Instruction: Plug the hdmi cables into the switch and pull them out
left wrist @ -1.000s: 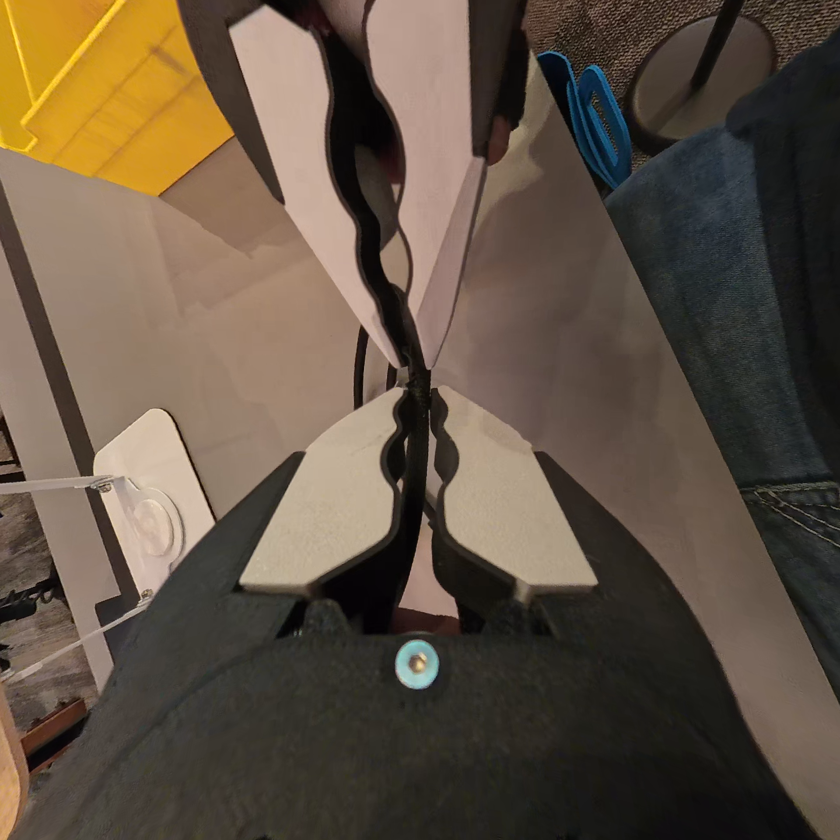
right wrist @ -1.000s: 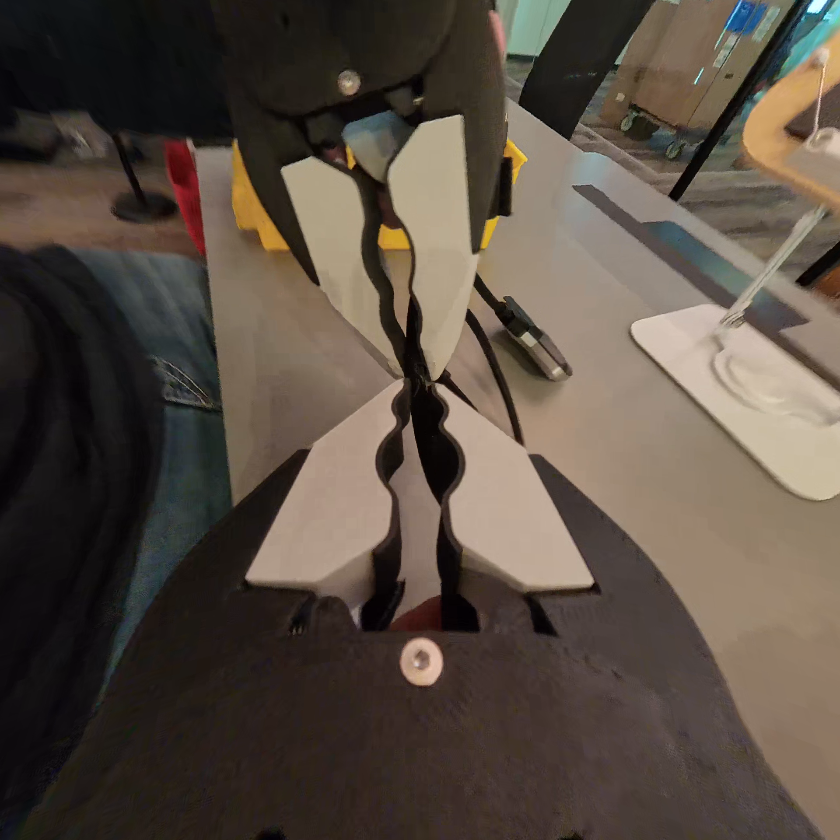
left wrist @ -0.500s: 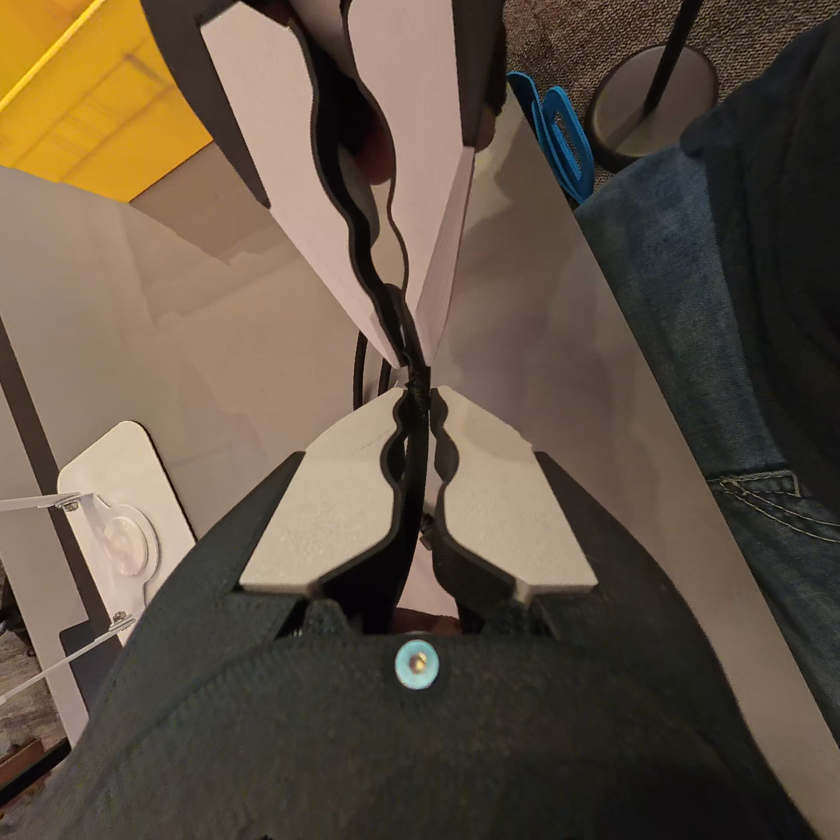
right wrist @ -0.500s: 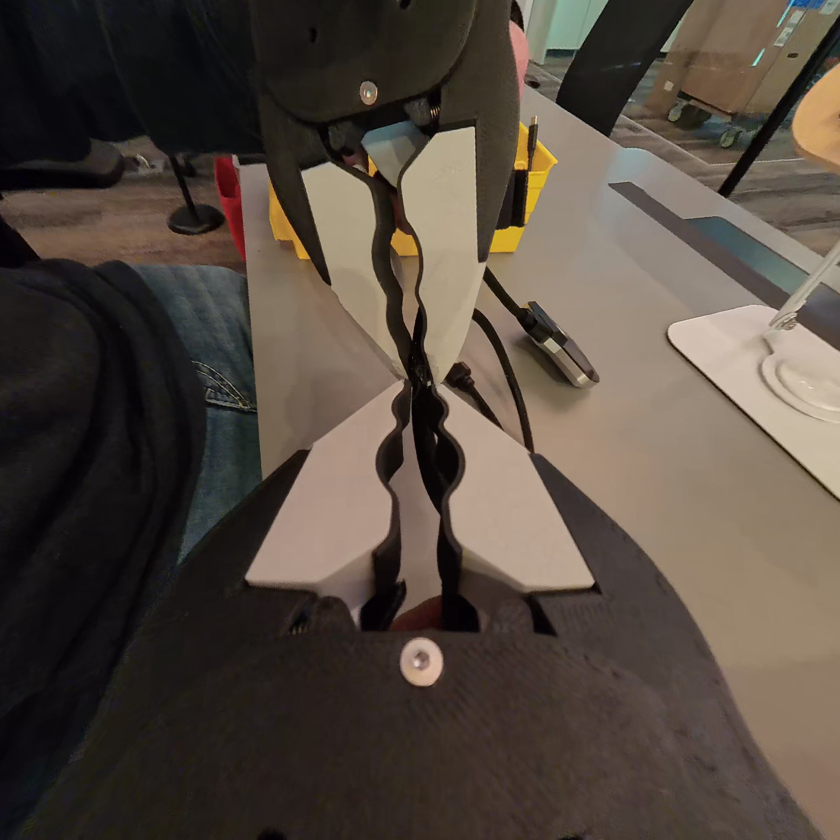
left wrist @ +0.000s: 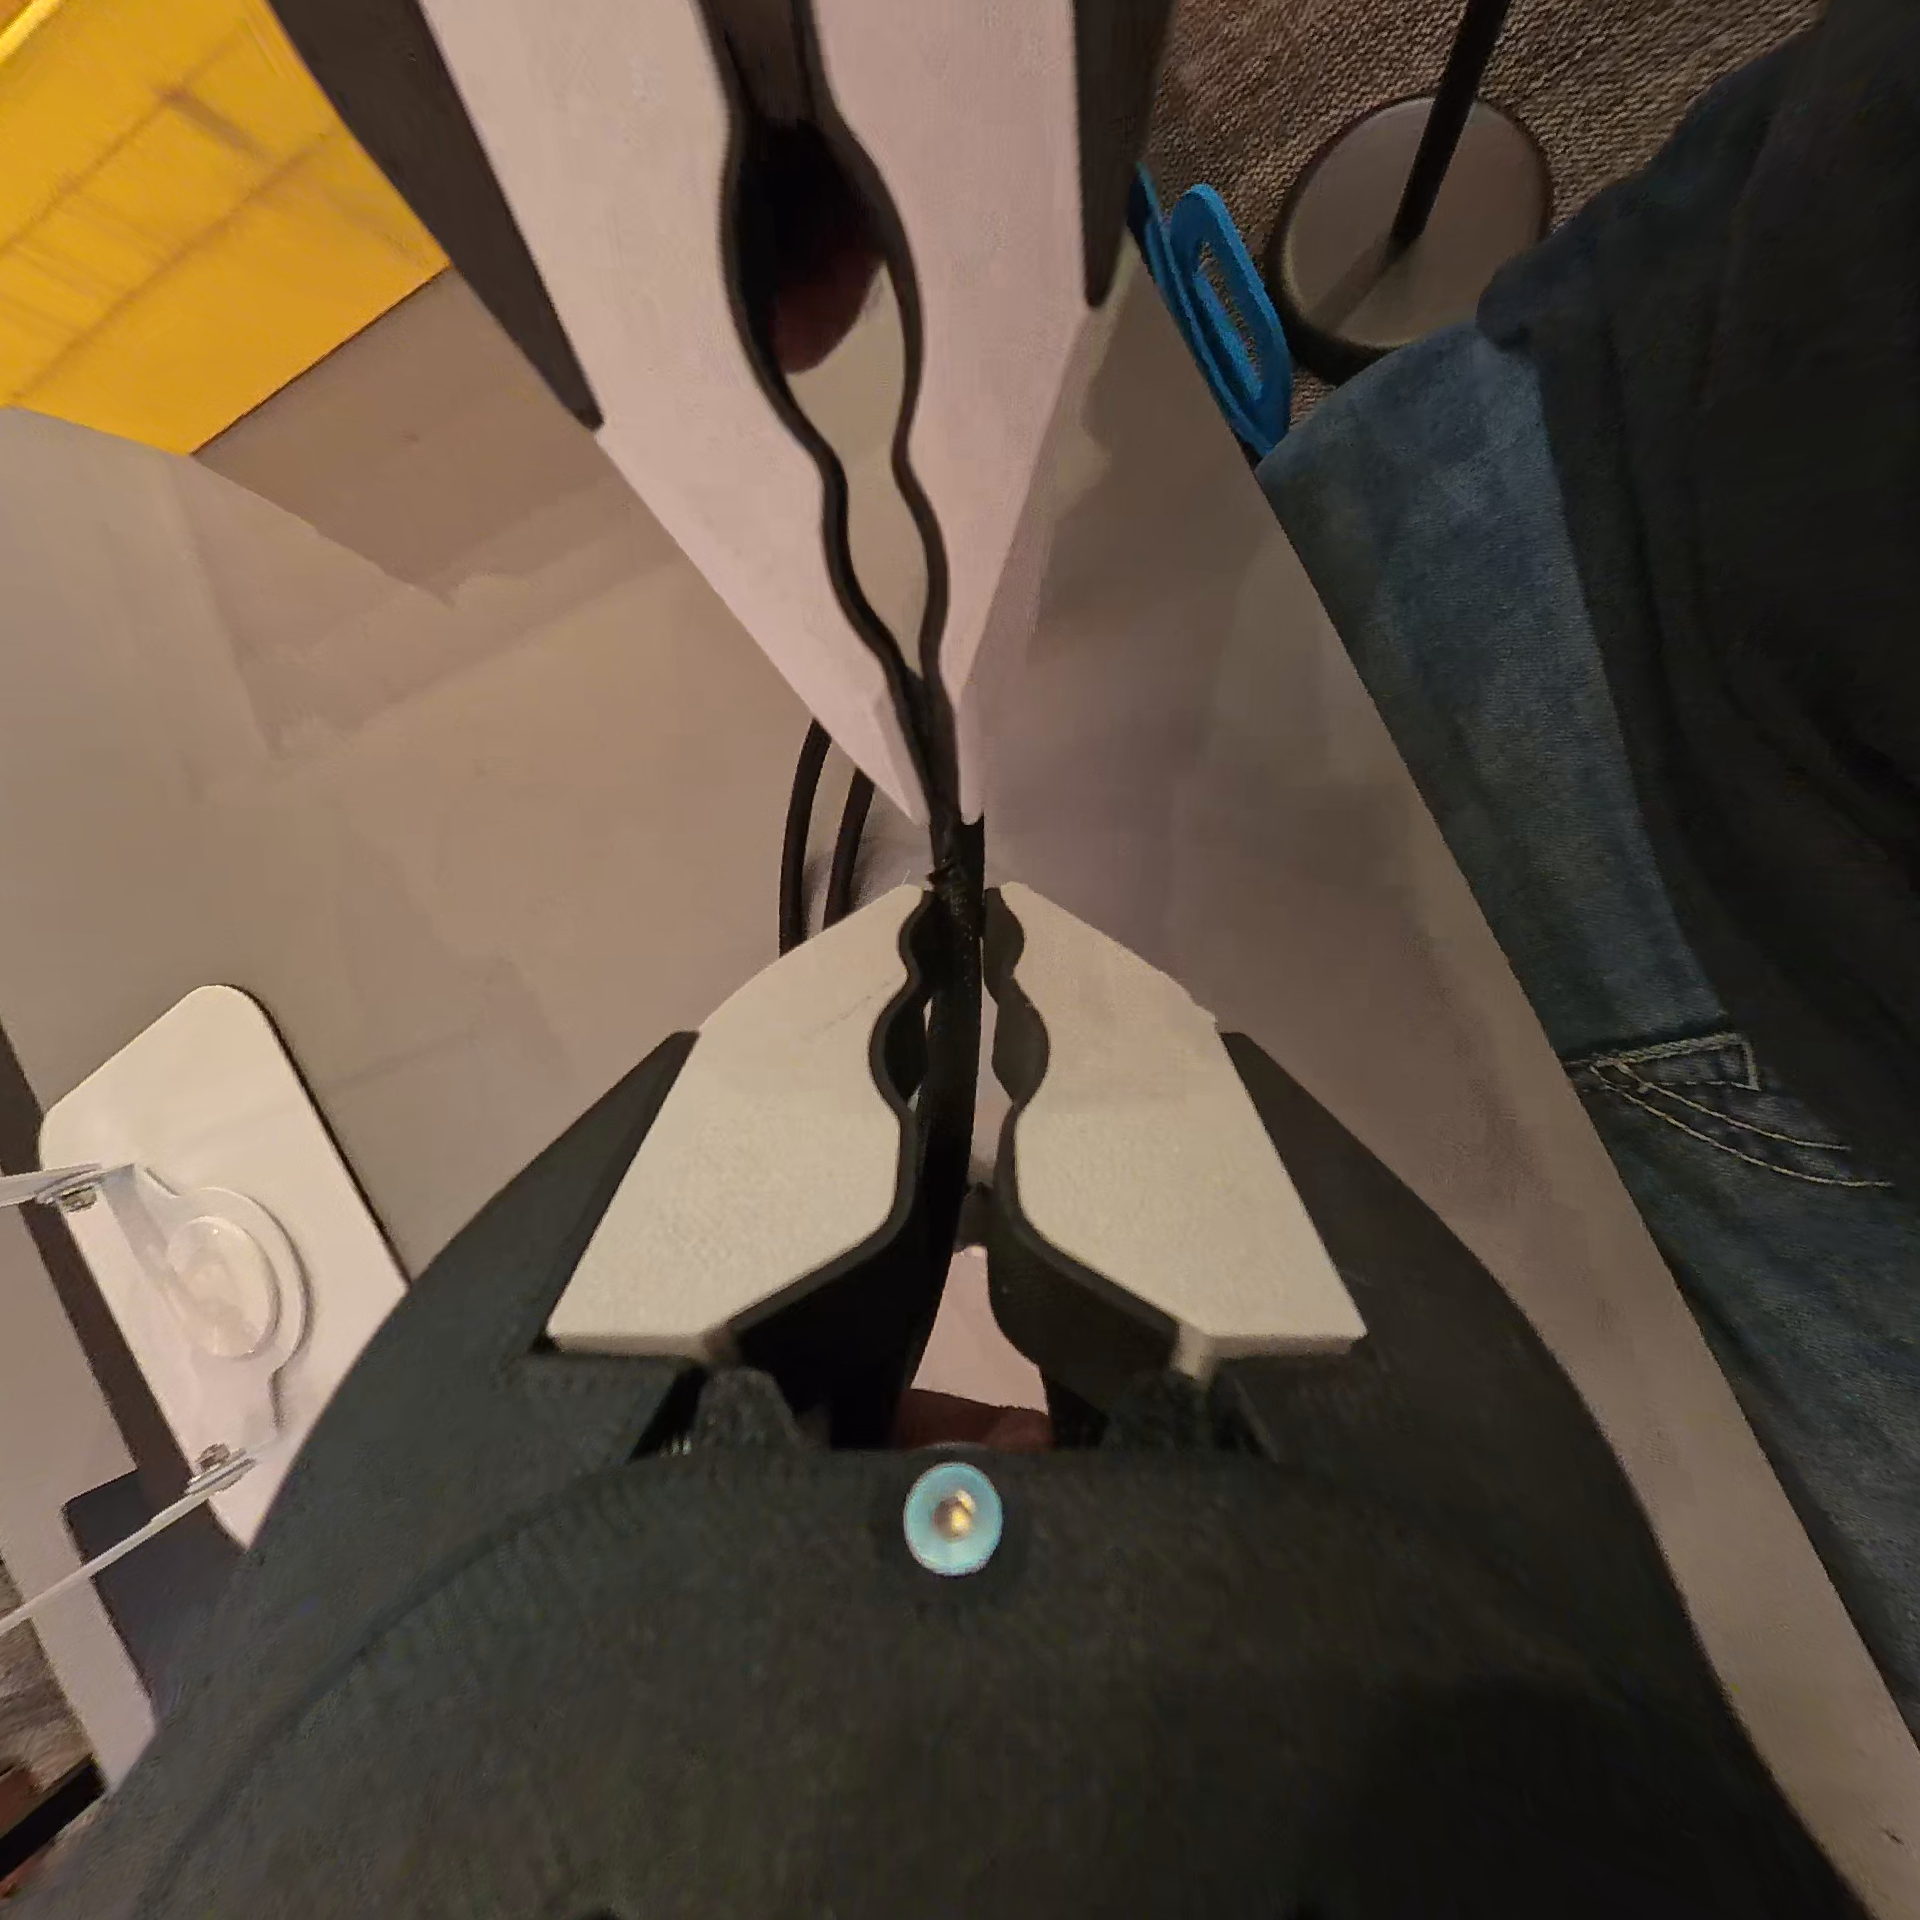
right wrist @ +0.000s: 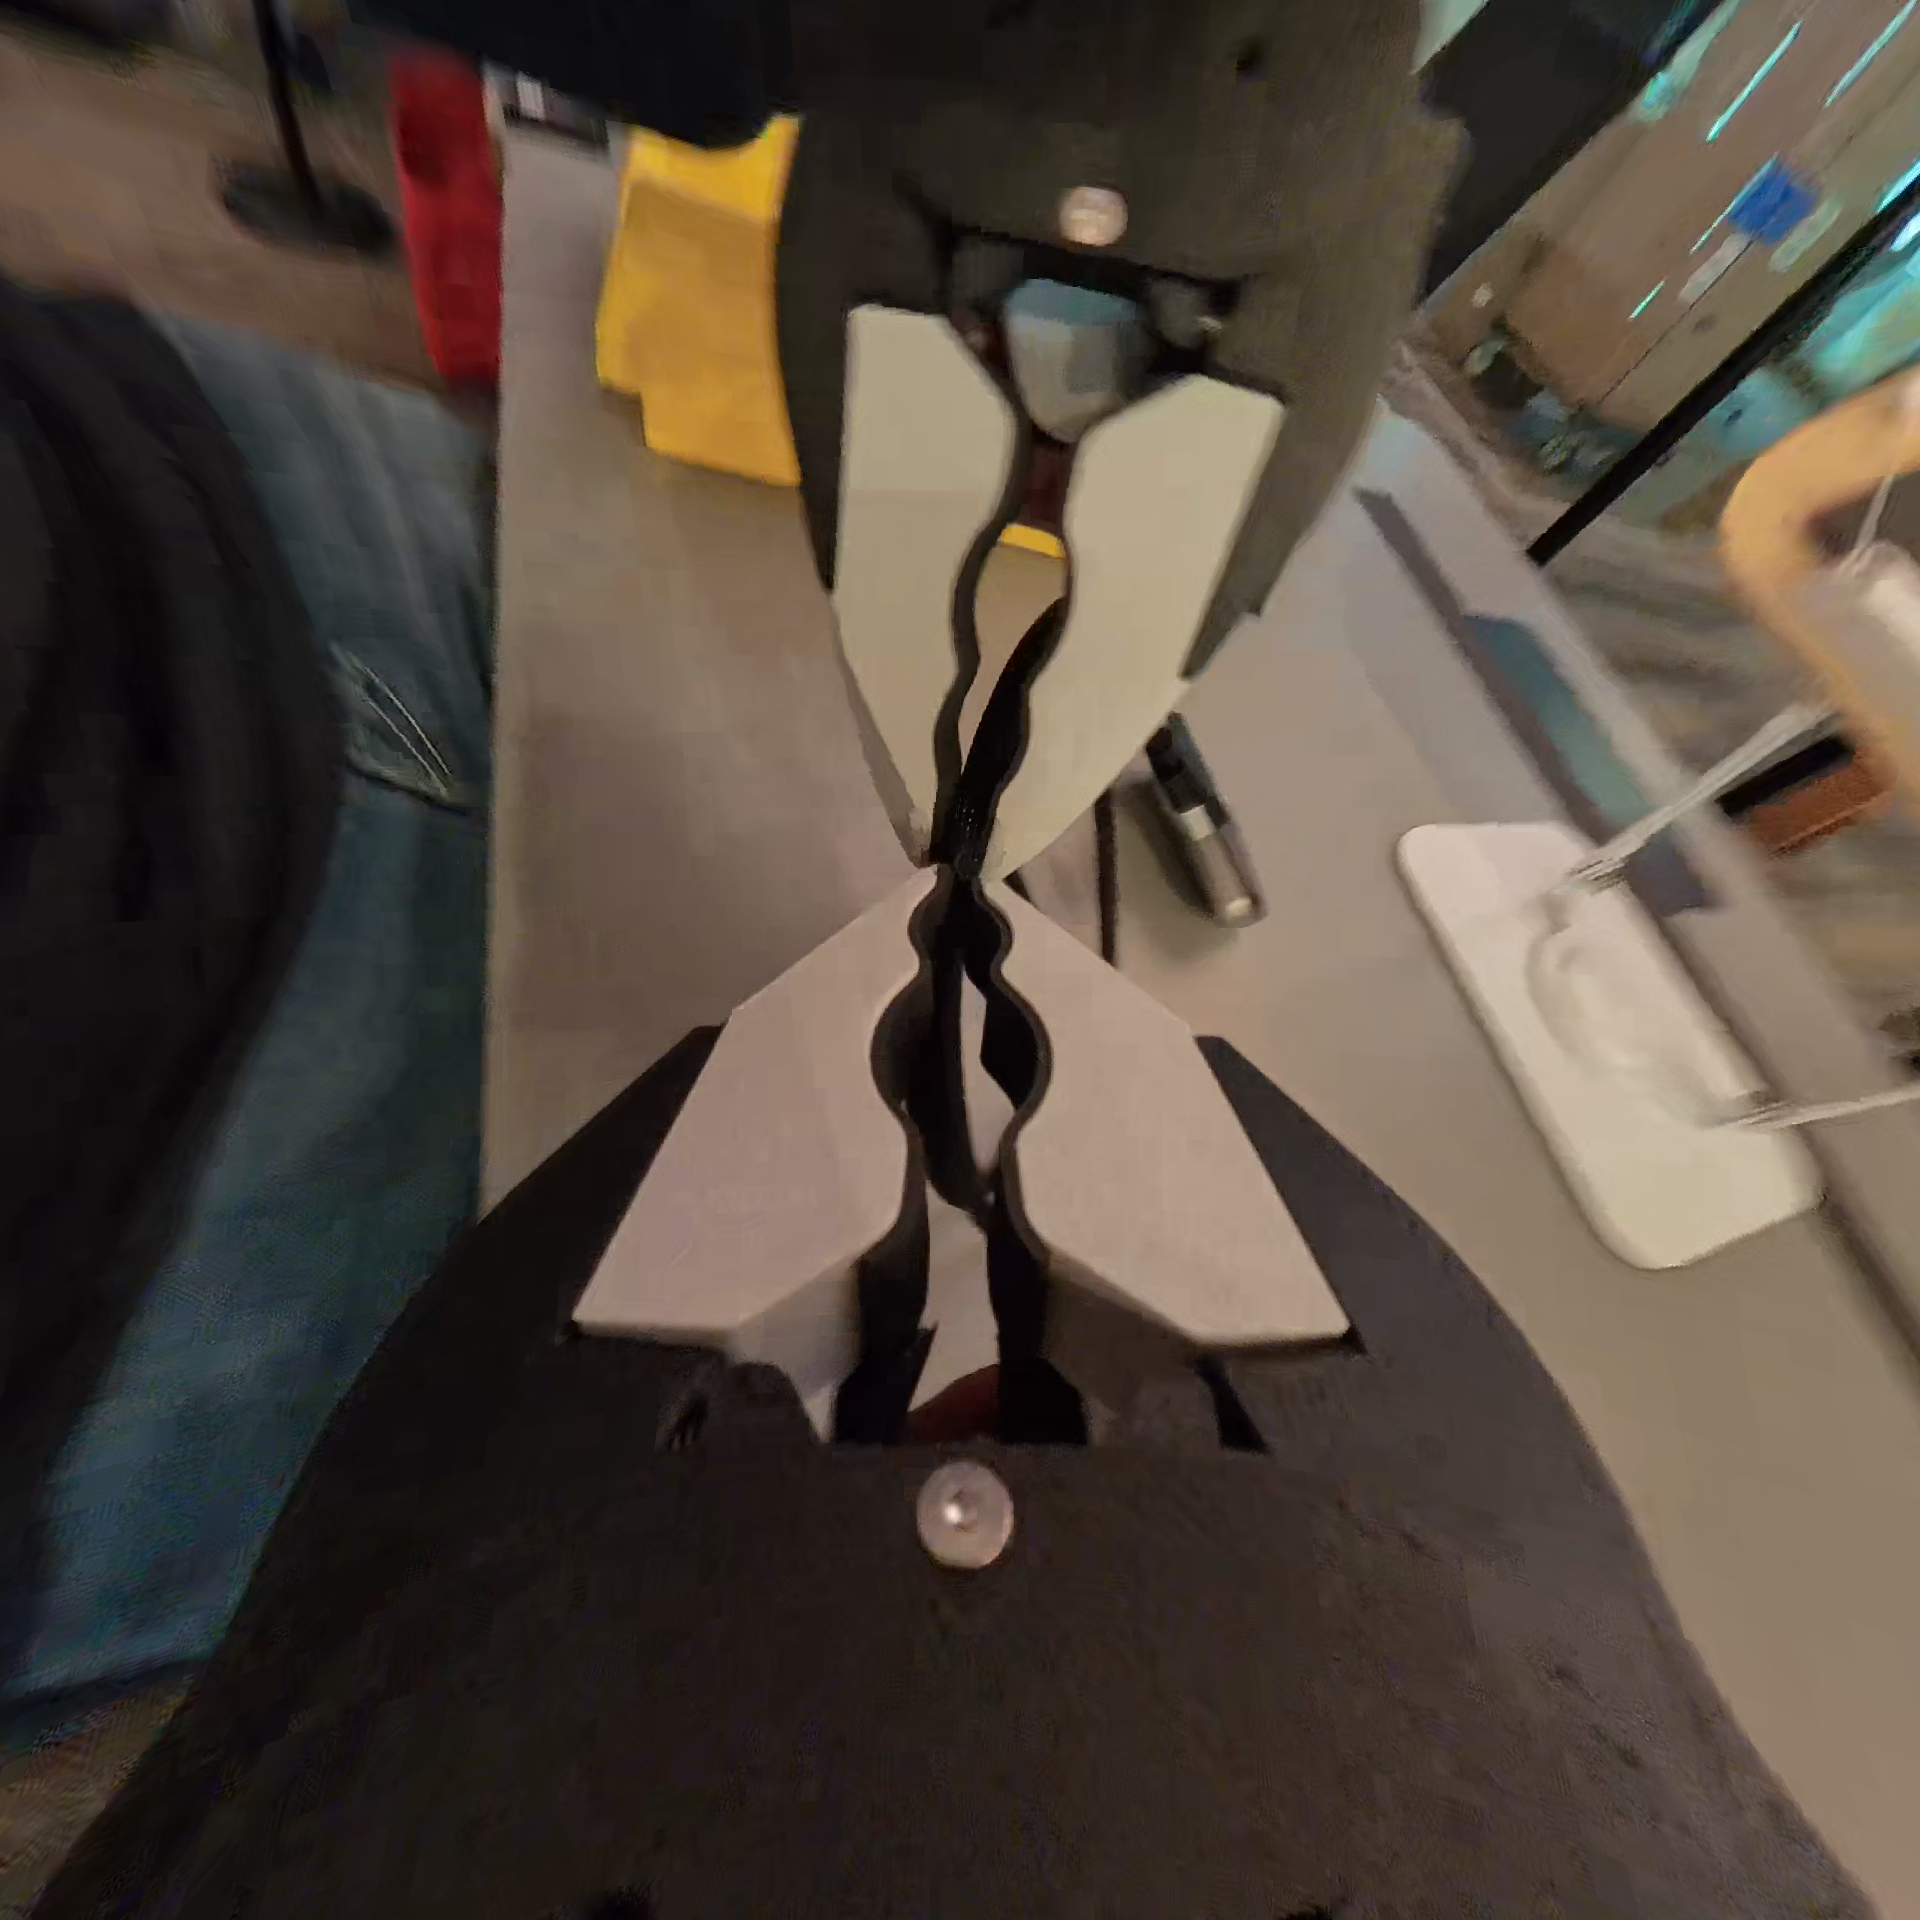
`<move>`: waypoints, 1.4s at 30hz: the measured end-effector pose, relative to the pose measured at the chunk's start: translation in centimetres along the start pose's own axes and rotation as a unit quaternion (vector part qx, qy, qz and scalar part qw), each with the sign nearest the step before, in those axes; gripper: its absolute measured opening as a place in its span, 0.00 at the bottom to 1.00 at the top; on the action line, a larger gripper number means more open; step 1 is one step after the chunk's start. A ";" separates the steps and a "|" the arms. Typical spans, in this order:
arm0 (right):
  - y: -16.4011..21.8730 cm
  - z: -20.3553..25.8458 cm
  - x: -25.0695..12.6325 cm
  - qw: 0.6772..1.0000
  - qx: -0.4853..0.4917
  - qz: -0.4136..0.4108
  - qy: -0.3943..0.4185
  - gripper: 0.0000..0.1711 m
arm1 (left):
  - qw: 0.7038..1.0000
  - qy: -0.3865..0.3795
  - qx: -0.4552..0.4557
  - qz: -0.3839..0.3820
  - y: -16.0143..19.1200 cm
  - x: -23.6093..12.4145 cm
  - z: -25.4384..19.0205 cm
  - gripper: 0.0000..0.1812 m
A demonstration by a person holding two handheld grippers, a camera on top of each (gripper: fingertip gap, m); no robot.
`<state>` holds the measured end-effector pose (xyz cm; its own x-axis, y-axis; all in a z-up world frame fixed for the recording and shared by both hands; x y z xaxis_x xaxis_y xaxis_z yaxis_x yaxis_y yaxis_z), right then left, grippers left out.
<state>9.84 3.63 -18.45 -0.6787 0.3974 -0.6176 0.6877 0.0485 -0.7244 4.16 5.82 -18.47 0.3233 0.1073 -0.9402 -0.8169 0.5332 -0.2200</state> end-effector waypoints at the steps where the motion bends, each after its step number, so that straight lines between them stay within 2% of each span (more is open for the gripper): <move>1: -0.2 0.2 0.0 0.998 -0.051 0.015 0.029 0.00 | 1.000 0.014 -0.003 -0.006 0.0 0.0 0.0 0.04; 4: -0.6 0.5 -0.1 0.960 -0.236 0.067 0.133 0.00 | 0.998 0.055 -0.013 -0.027 0.1 -0.3 0.1 0.04; 7: -1.0 0.9 -0.1 0.879 -0.409 0.120 0.213 0.00 | 0.994 0.097 -0.022 -0.046 0.3 -0.4 0.1 0.04; 10: -1.4 0.9 -0.1 0.817 -0.497 0.139 0.259 0.00 | 0.986 0.142 -0.039 -0.074 0.4 -0.5 0.0 0.04; 12: -1.5 0.6 -0.1 0.806 -0.505 0.128 0.279 0.00 | 0.984 0.144 -0.053 -0.093 0.6 -0.7 0.3 0.04; 14: -1.5 0.0 -0.2 0.834 -0.460 0.112 0.284 0.00 | 0.985 0.125 -0.064 -0.099 0.7 -0.9 0.7 0.04; 16: -1.3 -0.6 -0.2 0.885 -0.370 0.104 0.261 0.07 | 0.990 0.087 -0.067 -0.086 0.8 -0.8 1.0 0.04; 19: -0.6 -1.4 -0.3 0.959 -0.196 0.099 0.181 0.15 | 0.997 0.028 -0.057 -0.048 0.8 -0.2 1.0 0.04; 22: 0.2 -1.2 -0.4 0.993 -0.047 0.076 0.084 0.17 | 0.998 -0.026 -0.049 -0.025 0.5 0.1 1.0 0.04; 25: 0.5 -1.3 -0.7 0.996 0.081 0.029 0.013 0.13 | 0.996 -0.074 -0.039 -0.004 0.5 0.0 1.2 0.04; 29: 0.6 -1.8 -0.6 0.977 0.204 -0.030 -0.048 0.13 | 0.993 -0.116 -0.026 0.011 0.3 -0.1 1.4 0.04; 37: 0.6 -2.2 0.0 0.946 0.294 -0.093 -0.096 0.06 | 0.985 -0.169 -0.012 0.031 0.1 0.1 1.5 0.04; 42: 0.7 -2.2 0.1 0.947 0.291 -0.101 -0.097 0.00 | 0.986 -0.166 -0.015 0.028 0.2 0.2 1.5 0.04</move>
<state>10.80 5.71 -18.29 -0.8546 0.2550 -0.4524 0.3192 -0.4293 -0.8449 4.78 7.15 -18.27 0.4109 0.4079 -0.8153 -0.8505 0.4935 -0.1817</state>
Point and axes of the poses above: each gripper's, where its closed fingertips meet, x out along the fingers, y out of its underside, z = x × y across the jaws, the point moved 4 cm from there along -x, back along the fingers, and after that the axes turned 14 degrees about z, right-handed, at the moved point
